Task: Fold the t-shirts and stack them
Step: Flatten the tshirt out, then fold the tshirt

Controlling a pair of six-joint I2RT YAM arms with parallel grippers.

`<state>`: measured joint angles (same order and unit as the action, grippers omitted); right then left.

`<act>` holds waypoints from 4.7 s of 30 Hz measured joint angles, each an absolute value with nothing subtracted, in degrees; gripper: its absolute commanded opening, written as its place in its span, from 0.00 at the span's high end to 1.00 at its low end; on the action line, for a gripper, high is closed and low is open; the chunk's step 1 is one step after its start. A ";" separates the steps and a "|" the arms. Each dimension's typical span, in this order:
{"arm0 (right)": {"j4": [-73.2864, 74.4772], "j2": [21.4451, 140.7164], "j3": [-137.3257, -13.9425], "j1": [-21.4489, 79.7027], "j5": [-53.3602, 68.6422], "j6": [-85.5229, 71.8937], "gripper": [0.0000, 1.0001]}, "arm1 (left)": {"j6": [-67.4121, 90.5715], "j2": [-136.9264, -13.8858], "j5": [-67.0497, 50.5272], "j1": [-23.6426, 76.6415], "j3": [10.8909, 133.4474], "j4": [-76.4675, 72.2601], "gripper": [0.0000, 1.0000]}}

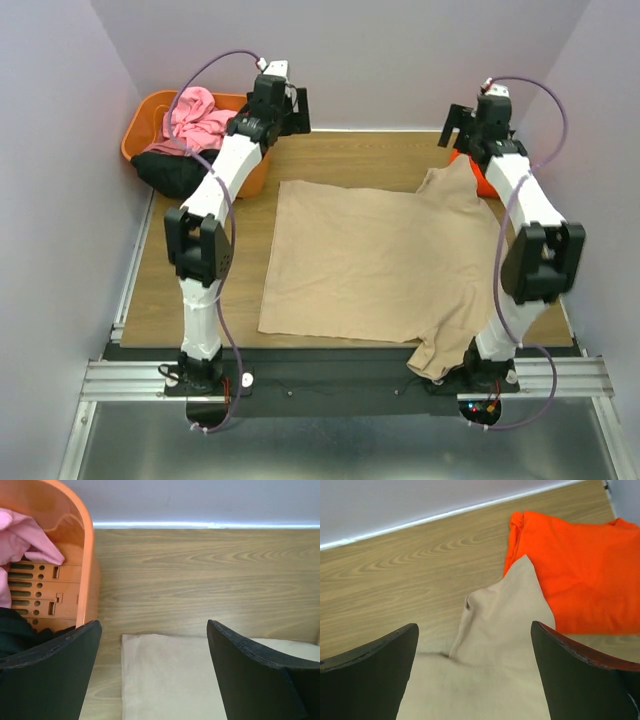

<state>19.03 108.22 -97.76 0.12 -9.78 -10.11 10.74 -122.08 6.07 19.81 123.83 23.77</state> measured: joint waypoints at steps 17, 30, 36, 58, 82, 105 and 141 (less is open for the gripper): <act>19.16 86.56 -64.31 0.12 -3.86 -14.76 0.02 | 23.99 -102.30 -5.17 31.51 79.46 9.23 0.02; 17.74 106.37 -68.36 0.12 -1.21 -12.80 0.04 | 26.85 -110.59 -8.25 30.98 75.92 2.04 0.02; 16.34 110.76 -73.17 0.54 0.73 -11.90 0.05 | 28.03 -111.04 -8.58 29.21 70.59 -2.59 0.01; 15.38 123.61 -91.05 10.90 4.03 -11.68 0.05 | 25.96 -110.63 -3.40 19.22 69.76 -3.07 0.02; 23.79 129.19 -106.15 11.35 3.42 -11.44 0.00 | 18.31 -106.91 0.05 19.11 78.37 4.19 0.02; 25.04 105.43 -79.81 11.35 5.67 -14.02 0.00 | 57.28 -67.57 20.56 29.85 36.64 31.24 0.14; 24.88 101.97 -77.12 11.35 7.40 -14.63 0.00 | 78.81 -67.46 18.17 30.02 34.94 39.44 0.30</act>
